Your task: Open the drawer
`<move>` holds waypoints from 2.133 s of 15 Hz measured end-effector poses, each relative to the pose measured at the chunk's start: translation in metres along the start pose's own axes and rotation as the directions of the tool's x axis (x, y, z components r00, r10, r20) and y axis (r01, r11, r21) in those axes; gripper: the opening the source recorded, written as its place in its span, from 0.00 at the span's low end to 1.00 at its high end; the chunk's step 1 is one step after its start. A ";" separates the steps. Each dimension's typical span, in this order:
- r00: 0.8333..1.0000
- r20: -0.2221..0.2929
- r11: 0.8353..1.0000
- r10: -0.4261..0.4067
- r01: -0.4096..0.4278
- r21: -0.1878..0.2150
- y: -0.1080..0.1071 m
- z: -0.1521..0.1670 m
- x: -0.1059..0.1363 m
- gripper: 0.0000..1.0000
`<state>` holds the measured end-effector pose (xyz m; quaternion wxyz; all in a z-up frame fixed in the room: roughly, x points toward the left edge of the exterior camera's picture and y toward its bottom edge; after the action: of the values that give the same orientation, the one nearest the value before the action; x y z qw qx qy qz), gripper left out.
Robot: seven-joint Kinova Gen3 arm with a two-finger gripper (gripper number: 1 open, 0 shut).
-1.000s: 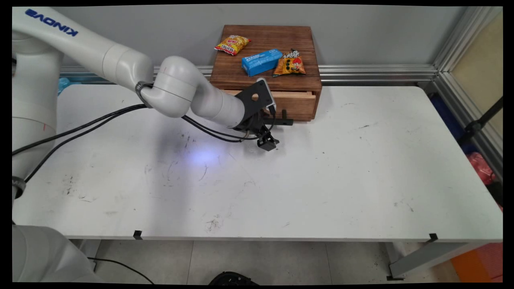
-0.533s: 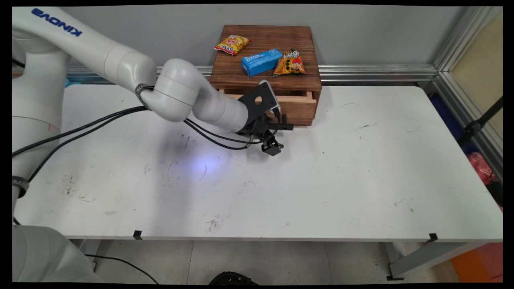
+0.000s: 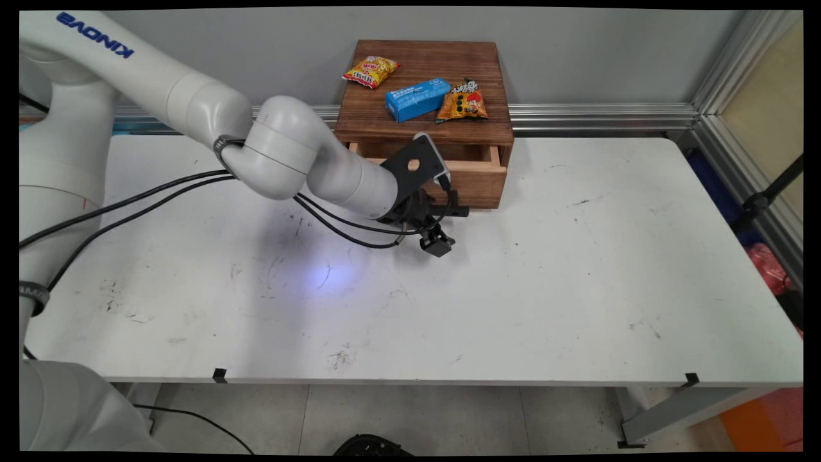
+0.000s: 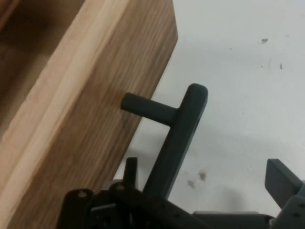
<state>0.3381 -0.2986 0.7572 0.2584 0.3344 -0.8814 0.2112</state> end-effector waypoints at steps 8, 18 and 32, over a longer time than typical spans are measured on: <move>0.996 0.031 0.996 -0.082 0.082 -0.019 0.011 -0.007 -0.001 1.00; 0.990 0.078 0.990 -0.113 0.119 -0.074 0.036 -0.024 -0.002 1.00; 0.986 0.163 0.984 0.035 -0.005 -0.177 0.062 -0.043 -0.010 1.00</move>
<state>0.3141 -0.2279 0.7719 0.2107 0.3177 -0.9183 0.1067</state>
